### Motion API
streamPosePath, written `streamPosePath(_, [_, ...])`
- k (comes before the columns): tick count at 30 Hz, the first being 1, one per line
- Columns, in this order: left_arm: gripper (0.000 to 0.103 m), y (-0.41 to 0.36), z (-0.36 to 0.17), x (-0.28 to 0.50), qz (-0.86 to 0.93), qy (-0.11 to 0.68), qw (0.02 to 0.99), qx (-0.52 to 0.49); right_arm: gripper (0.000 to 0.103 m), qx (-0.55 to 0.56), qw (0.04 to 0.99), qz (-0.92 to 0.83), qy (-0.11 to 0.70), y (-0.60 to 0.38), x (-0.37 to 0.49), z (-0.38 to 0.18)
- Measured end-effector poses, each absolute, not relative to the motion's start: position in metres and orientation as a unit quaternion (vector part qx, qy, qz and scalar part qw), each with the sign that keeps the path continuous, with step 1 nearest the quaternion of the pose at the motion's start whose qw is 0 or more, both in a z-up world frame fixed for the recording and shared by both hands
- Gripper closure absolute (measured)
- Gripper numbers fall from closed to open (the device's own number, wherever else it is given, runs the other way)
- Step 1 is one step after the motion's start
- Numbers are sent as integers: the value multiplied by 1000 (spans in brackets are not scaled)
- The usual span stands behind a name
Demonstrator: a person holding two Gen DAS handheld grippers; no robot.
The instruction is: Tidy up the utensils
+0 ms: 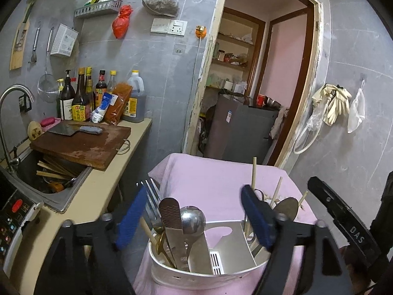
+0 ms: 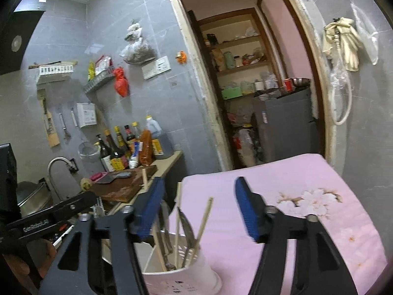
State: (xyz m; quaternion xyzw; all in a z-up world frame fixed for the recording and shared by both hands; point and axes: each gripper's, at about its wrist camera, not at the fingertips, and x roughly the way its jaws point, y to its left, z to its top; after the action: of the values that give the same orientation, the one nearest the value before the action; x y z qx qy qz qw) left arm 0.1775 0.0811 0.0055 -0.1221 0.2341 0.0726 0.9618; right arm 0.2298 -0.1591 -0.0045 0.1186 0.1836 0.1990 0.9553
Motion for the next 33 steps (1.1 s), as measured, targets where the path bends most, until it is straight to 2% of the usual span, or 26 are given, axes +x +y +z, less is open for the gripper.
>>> streamPosePath(2, [11,82,6,178,72,242,960,-123,33,114,958,185,189,-163,227,-3])
streamPosePath(3, [9,83,7,178,69,244,959,-125,27,113,958,179,192,-164,226,-3])
streamPosePath(9, [2,80,6,174,55,256,958,-117,7,112,961,153,203,-172,218,0])
streamPosePath(13, [2,73,4,170,53,267,958,-93,2,107,962,137,208,-177,209,3])
streamPosePath(33, [2,66,4,141,69,288,952,-84,2,66,965,106,233,-215,159,19])
